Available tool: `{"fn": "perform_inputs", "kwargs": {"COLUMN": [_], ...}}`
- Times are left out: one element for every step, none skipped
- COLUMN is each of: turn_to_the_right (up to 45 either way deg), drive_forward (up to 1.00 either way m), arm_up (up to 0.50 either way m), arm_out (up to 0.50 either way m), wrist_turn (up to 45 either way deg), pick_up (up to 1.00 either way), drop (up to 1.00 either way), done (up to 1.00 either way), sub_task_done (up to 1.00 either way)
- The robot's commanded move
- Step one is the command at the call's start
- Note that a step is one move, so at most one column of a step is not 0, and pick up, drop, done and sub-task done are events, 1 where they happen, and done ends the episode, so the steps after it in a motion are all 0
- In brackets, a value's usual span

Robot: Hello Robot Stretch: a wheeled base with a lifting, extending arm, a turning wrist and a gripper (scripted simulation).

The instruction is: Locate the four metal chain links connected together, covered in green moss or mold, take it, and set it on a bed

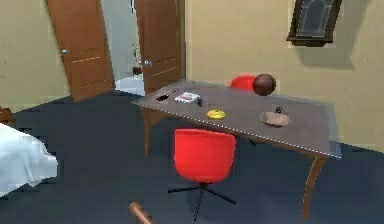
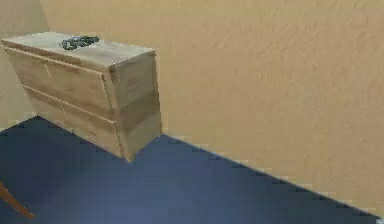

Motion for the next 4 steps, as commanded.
{"fn": "perform_inputs", "kwargs": {"turn_to_the_right": [45.0, 18.0, 0.0, 6.0], "drive_forward": [0.00, 0.00, 1.00, 0.00], "arm_up": [0.00, 0.00, 0.00, 0.00], "arm_out": [0.00, 0.00, 0.00, 0.00], "wrist_turn": [0.0, 0.0, 0.0, 0.0], "pick_up": [0.00, 0.00, 0.00, 0.00], "drop": [0.00, 0.00, 0.00, 0.00], "done": [0.00, 0.00, 0.00, 0.00], "sub_task_done": [0.00, 0.00, 0.00, 0.00]}}
